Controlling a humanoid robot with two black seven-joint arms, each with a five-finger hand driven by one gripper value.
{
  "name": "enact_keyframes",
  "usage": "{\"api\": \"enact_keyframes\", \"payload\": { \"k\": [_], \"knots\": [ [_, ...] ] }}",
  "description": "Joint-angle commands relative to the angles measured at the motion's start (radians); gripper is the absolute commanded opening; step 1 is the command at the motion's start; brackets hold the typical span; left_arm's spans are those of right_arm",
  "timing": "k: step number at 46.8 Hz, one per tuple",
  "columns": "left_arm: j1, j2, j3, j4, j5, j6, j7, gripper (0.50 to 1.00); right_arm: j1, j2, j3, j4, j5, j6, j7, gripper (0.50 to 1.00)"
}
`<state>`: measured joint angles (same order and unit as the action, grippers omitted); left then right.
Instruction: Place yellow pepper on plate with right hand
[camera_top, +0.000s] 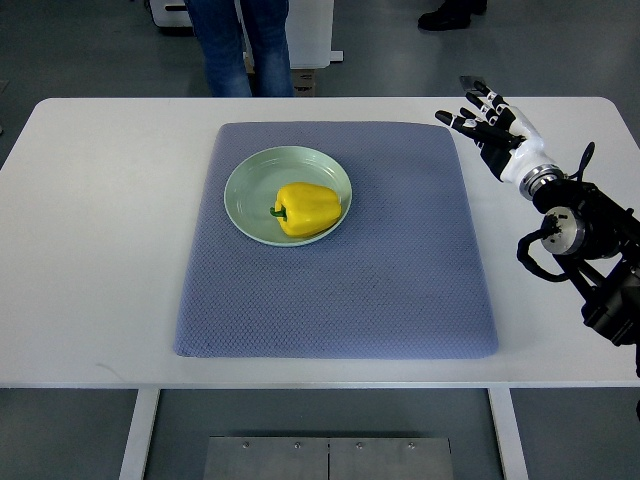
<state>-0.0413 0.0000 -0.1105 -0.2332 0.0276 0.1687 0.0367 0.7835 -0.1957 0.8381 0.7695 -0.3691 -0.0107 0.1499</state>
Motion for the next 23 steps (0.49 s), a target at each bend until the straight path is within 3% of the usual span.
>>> {"api": "enact_keyframes", "payload": {
  "k": [1, 7, 23],
  "knots": [
    [0.000, 0.000, 0.000, 0.000, 0.000, 0.000, 0.000, 1.000, -0.023, -0.002, 0.019, 0.004, 0.001, 0.000, 0.017, 0.987],
    [0.000, 0.000, 0.000, 0.000, 0.000, 0.000, 0.000, 1.000, -0.055, 0.001, 0.035, 0.005, 0.001, -0.002, 0.069, 0.989],
    [0.000, 0.000, 0.000, 0.000, 0.000, 0.000, 0.000, 1.000, -0.079, -0.008, 0.038, 0.037, -0.001, 0.003, 0.065, 1.000]
  ]
}}
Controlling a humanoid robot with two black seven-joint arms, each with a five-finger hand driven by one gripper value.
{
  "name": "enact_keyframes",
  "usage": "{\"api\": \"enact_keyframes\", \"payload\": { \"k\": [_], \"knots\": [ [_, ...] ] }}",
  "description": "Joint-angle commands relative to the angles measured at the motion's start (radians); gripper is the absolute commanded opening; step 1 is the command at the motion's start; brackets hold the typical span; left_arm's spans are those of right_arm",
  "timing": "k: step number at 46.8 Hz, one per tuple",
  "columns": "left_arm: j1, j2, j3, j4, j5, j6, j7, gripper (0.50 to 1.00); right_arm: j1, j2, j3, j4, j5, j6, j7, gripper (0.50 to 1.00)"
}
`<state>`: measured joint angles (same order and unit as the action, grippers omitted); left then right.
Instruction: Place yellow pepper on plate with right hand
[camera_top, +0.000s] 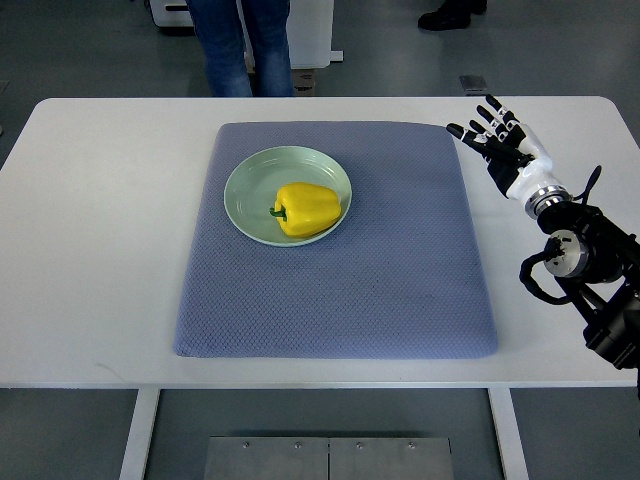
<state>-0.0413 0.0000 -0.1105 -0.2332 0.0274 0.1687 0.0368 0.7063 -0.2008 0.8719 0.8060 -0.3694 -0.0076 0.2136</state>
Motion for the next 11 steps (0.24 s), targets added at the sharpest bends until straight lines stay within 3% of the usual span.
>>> {"api": "enact_keyframes", "payload": {
  "k": [1, 11],
  "knots": [
    [0.000, 0.000, 0.000, 0.000, 0.000, 0.000, 0.000, 1.000, -0.002, -0.005, 0.006, 0.001, 0.000, 0.000, 0.001, 1.000],
    [0.000, 0.000, 0.000, 0.000, 0.000, 0.000, 0.000, 1.000, -0.042, -0.002, 0.093, 0.004, 0.000, 0.012, 0.003, 1.000]
  ]
}}
